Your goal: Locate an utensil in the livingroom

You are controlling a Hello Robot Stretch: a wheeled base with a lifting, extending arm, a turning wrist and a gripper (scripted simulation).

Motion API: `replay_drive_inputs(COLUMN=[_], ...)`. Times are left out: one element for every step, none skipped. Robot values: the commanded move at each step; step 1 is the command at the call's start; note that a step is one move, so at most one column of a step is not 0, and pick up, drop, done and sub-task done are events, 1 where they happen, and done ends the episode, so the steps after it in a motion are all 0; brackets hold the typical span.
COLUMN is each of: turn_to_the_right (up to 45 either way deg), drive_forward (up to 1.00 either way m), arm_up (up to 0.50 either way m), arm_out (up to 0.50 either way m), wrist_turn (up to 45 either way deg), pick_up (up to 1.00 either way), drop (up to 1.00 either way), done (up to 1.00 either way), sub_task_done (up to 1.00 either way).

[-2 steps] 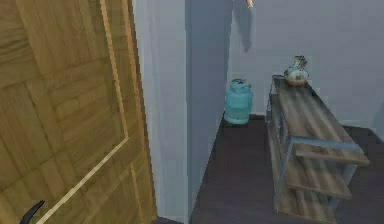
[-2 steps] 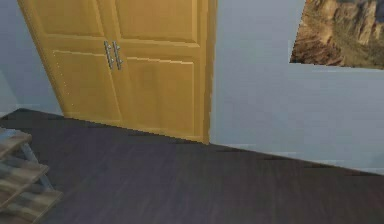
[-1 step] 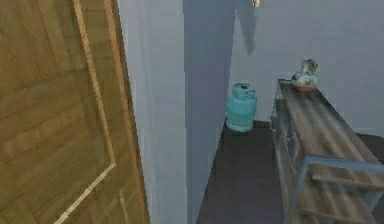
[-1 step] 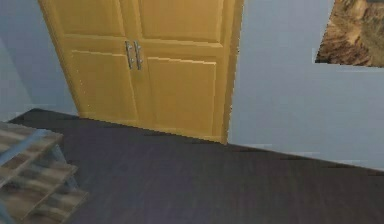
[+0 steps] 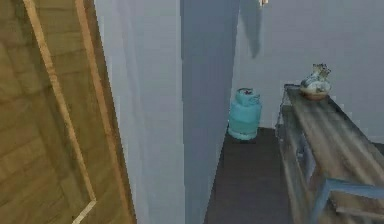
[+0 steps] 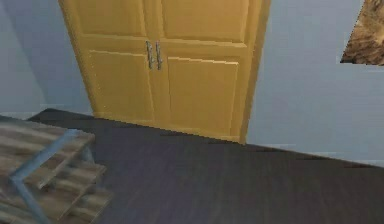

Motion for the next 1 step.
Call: replay_drive_inputs(turn_to_the_right=[18.0], drive_forward=[0.00], arm_up=[0.00], arm_out=[0.00], wrist_turn=[0.0], pick_up=[0.00], drop=[0.00], done=[0.00], sub_task_done=[0.00])
